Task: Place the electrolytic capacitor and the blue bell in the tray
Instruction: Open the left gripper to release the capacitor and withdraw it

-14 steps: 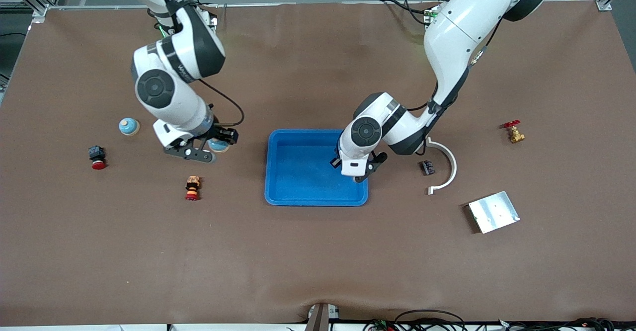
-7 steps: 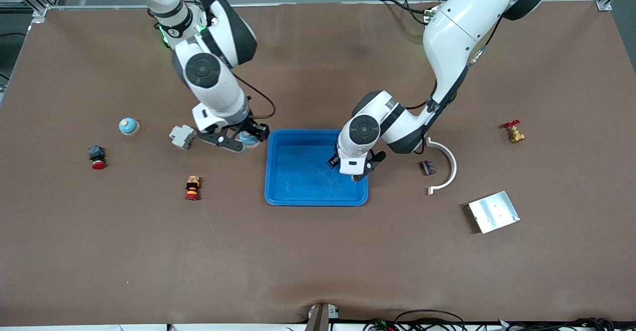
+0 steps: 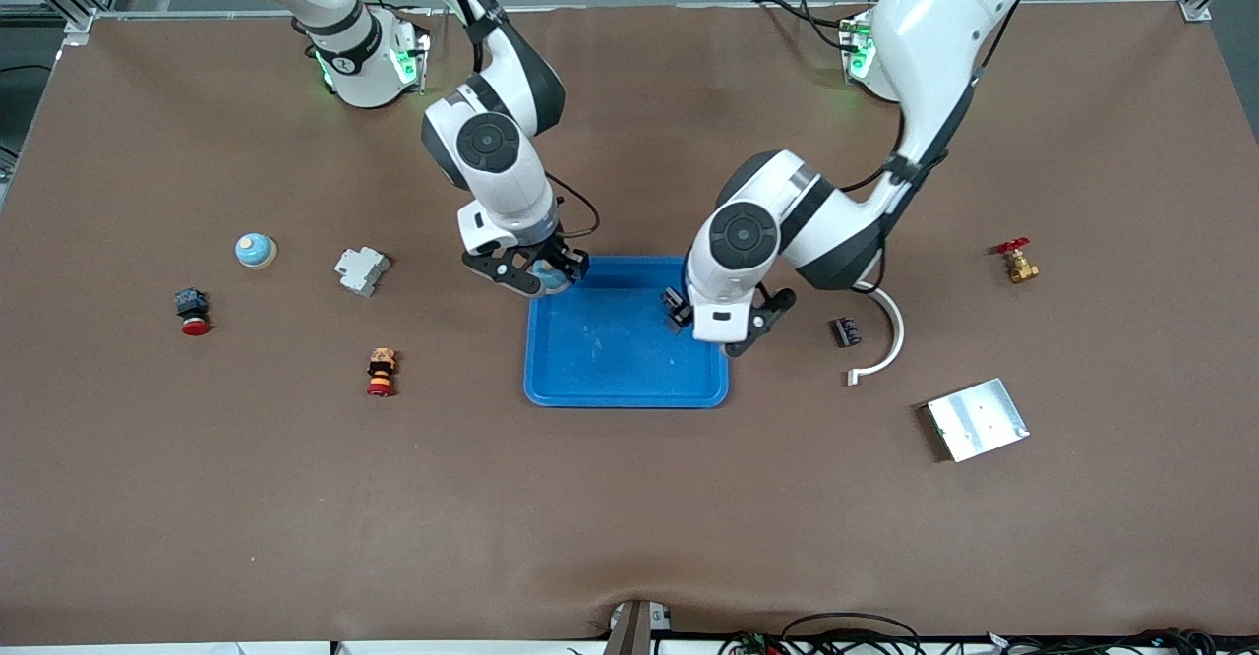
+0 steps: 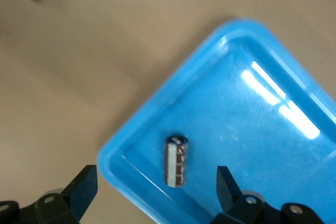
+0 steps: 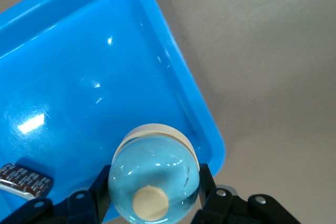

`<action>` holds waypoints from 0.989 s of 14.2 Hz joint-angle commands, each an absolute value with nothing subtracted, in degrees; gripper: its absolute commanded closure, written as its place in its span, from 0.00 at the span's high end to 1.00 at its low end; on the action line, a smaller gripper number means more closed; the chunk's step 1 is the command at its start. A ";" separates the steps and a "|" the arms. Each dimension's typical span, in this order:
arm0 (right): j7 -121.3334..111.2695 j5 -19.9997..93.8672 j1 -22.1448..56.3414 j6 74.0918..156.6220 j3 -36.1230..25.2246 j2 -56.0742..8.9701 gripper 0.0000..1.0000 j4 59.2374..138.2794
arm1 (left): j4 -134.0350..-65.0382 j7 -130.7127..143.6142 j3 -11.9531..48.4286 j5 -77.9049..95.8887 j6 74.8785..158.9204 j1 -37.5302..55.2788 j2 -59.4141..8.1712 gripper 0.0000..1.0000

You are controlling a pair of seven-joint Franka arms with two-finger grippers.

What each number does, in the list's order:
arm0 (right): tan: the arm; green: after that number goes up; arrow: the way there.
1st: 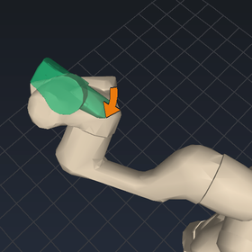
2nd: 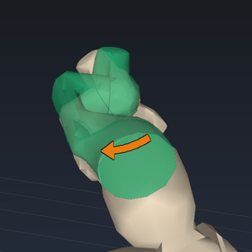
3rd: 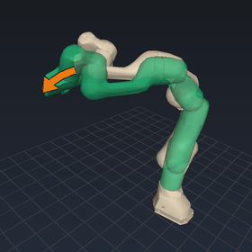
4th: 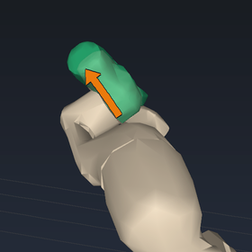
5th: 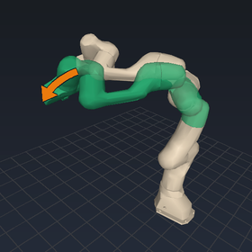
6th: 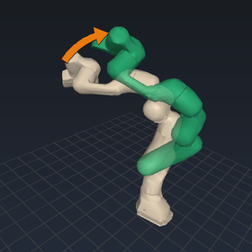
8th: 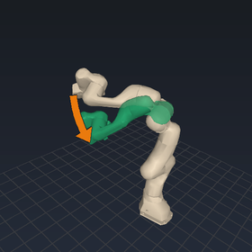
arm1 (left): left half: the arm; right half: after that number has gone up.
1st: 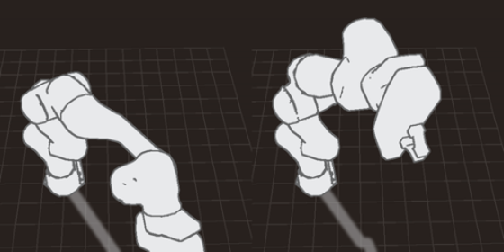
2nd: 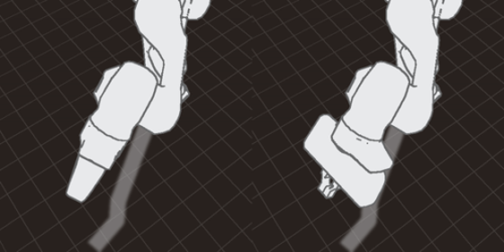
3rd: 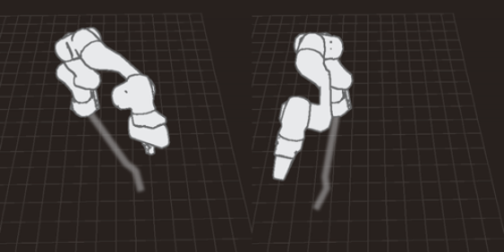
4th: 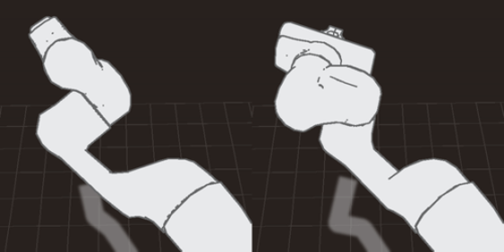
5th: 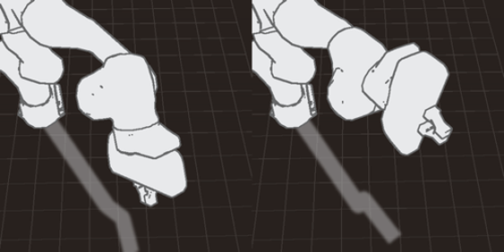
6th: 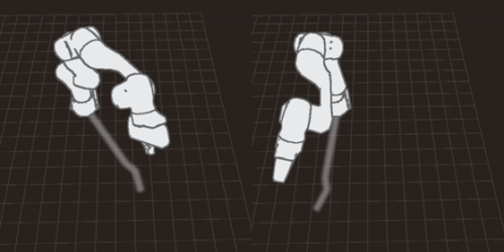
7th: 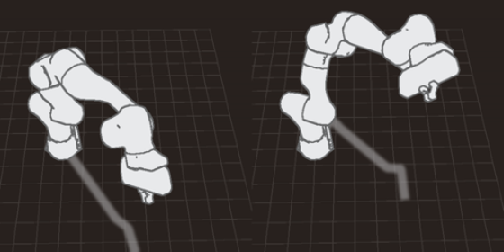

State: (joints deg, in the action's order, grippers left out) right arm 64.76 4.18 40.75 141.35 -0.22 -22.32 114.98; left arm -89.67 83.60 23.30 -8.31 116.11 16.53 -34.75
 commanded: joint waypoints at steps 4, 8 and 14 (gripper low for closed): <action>68.47 4.22 43.06 142.12 -0.88 -29.52 0.00 108.99 | -90.53 72.62 23.90 -12.47 114.08 9.07 -30.68 1.00; 69.52 4.04 43.24 142.29 -0.97 -33.21 0.00 105.57 | -92.10 59.80 23.91 -12.66 114.00 3.27 -27.70 1.00; 69.87 4.04 42.98 143.79 -0.97 -37.52 0.00 102.84 | -97.20 39.57 23.91 -14.14 115.13 -4.12 -25.05 1.00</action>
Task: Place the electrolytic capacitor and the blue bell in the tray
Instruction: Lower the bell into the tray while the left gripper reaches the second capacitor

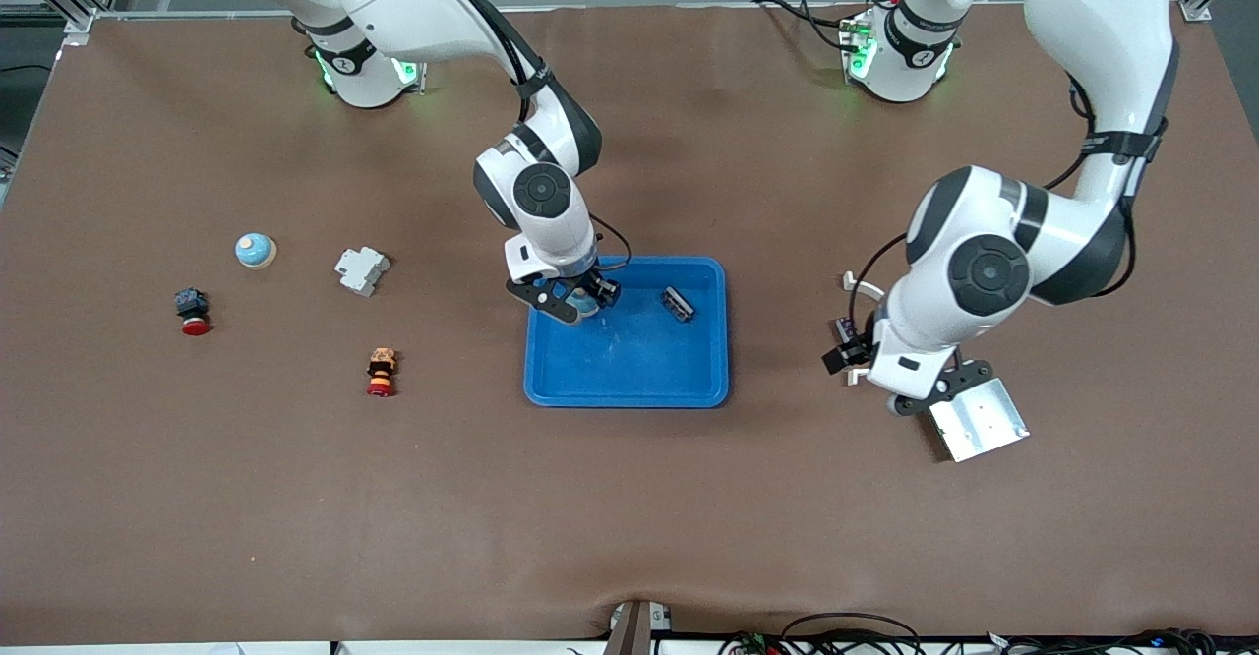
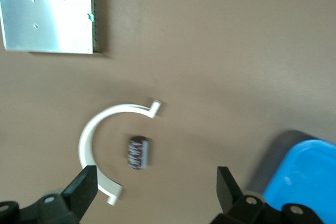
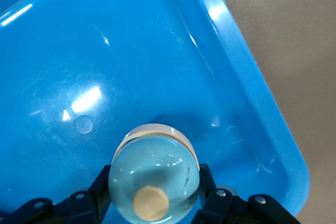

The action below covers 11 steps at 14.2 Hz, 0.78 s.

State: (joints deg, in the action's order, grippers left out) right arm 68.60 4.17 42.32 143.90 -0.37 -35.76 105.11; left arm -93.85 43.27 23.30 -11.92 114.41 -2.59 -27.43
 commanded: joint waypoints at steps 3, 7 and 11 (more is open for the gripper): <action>69.87 4.22 42.80 143.79 -0.97 -38.06 0.00 102.57 | -101.84 35.70 25.92 -14.59 120.21 -8.33 -24.17 1.00; 69.87 4.39 42.63 143.88 -0.97 -38.76 0.00 102.13 | -108.45 34.80 28.39 -14.68 127.09 -9.58 -24.17 1.00; 71.36 4.75 42.89 144.14 -0.97 -39.20 1.00 101.78 | -112.84 35.51 29.09 -14.59 131.38 -9.84 -25.22 1.00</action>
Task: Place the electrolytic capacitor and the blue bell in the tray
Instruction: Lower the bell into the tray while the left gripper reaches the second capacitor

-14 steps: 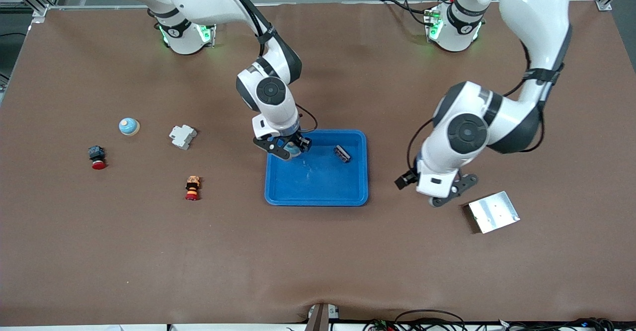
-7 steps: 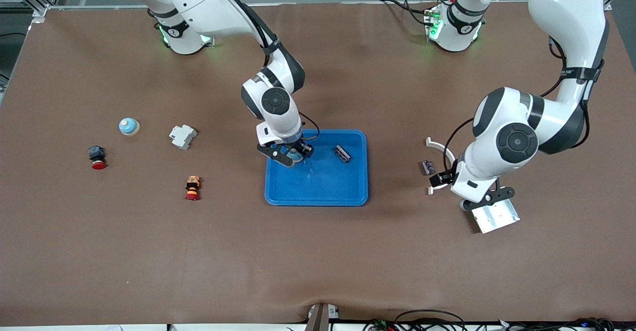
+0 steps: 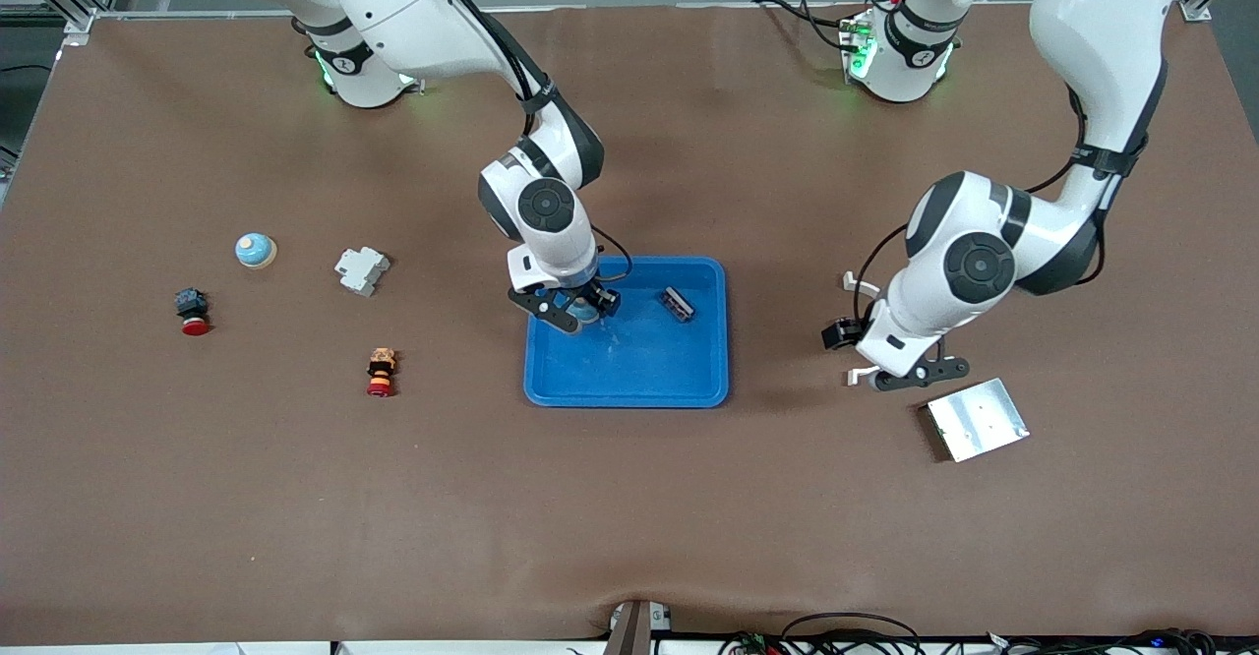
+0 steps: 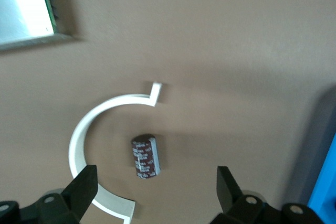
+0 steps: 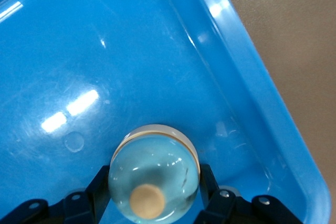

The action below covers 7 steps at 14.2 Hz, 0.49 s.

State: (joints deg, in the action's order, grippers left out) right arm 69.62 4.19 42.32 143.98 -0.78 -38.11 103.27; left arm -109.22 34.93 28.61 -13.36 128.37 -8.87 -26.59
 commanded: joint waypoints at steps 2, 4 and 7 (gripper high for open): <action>71.63 4.75 43.07 143.27 -0.97 -38.94 1.00 100.73 | -115.74 35.95 29.09 -14.50 134.02 -10.28 -25.66 1.00; 71.28 4.57 43.15 141.17 -1.05 -38.50 1.00 99.41 | -117.59 36.47 28.92 -14.50 136.40 -11.60 -26.80 1.00; 70.40 3.87 42.54 128.80 -1.14 -37.62 1.00 92.49 | -118.39 37.87 28.92 -14.50 136.67 -12.65 -27.60 1.00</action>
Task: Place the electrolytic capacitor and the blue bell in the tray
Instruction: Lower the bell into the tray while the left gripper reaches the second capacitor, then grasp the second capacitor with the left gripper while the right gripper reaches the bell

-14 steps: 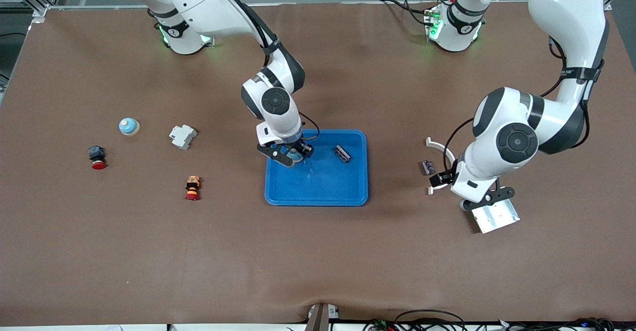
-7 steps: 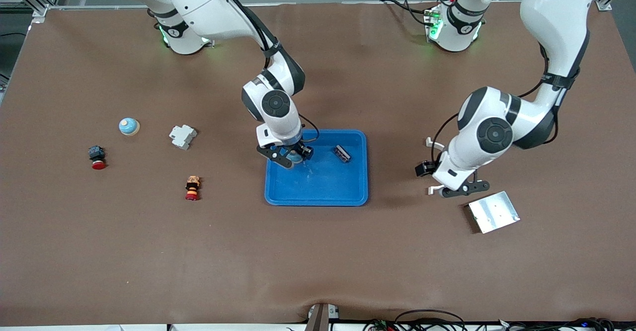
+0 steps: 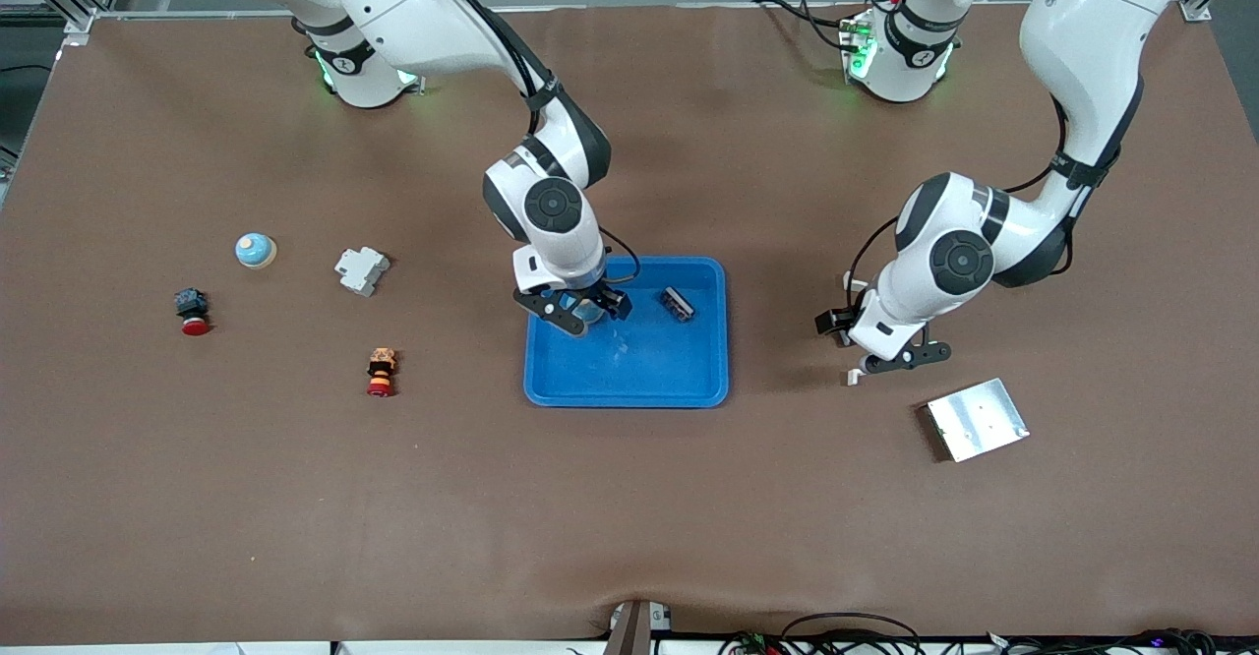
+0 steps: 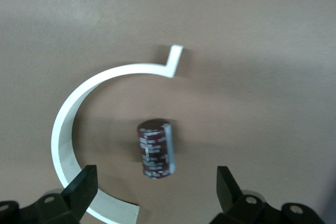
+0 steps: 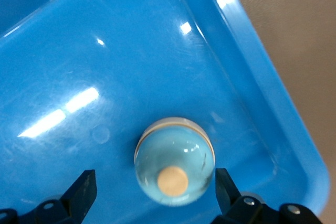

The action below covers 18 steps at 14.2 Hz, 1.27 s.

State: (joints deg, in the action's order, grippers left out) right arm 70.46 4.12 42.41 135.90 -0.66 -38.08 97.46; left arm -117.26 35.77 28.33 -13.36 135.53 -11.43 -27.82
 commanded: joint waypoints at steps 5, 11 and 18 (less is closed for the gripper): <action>59.26 3.78 38.95 116.11 -1.49 -31.31 1.00 91.74 | -118.04 41.56 28.83 -14.50 139.47 -12.83 -31.37 1.00; 45.72 3.69 32.36 118.38 -1.49 -11.11 1.00 111.94 | -117.86 42.54 28.74 -14.68 142.20 -12.48 -33.48 1.00; 34.03 1.23 25.06 127.08 -1.49 4.12 1.00 133.05 | -117.60 42.63 28.65 -14.68 142.29 -12.74 -33.49 0.17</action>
State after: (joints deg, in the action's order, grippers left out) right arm 36.44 2.43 27.53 125.46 -2.31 -0.67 127.59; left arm -117.53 41.03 28.32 -13.36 141.56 -12.46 -33.40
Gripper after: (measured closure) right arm 0.000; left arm 0.476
